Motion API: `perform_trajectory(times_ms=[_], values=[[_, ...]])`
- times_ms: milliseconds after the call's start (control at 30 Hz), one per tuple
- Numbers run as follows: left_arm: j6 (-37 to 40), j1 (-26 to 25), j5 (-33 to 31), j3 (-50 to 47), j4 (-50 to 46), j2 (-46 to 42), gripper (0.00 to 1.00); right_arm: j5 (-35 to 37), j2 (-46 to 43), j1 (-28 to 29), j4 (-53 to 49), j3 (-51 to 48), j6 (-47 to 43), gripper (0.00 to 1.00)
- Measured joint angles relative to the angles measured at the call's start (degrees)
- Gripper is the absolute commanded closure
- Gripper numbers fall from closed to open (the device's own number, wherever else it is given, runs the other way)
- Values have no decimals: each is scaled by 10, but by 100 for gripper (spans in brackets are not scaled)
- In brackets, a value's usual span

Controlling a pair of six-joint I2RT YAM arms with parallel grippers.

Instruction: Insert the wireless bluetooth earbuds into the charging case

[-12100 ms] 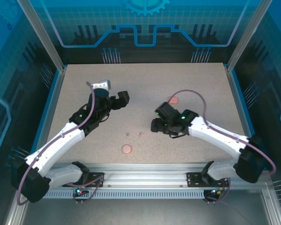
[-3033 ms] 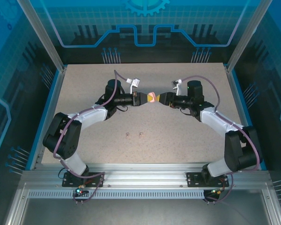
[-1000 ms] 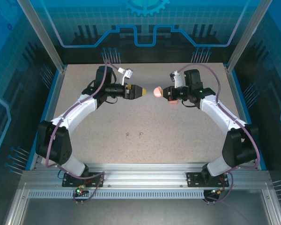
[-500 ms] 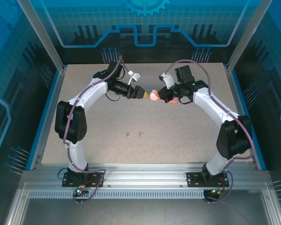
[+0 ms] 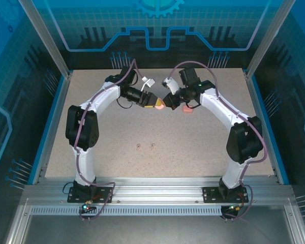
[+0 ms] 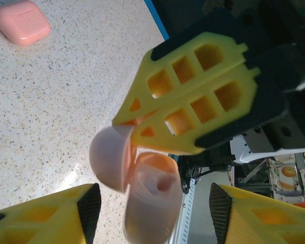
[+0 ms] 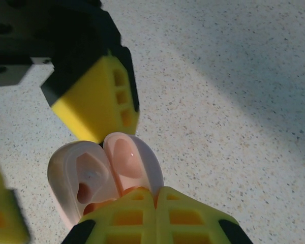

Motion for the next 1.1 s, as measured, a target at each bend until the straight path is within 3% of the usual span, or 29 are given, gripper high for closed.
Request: perform_trajectory(times_ms=[200,467,800,1100], values=[[11,0,9,1,-15,4,44,0,8,4,-7,8,0,100],[17,0,17,1,-24,4,56,1,11,4,-12,8,0,100],[25,0,17,1,-24,4,61,0,11,4,-12,8,0,100],[26,0,20,1,-24,11,60,0,11,4,-12,8,0,100]])
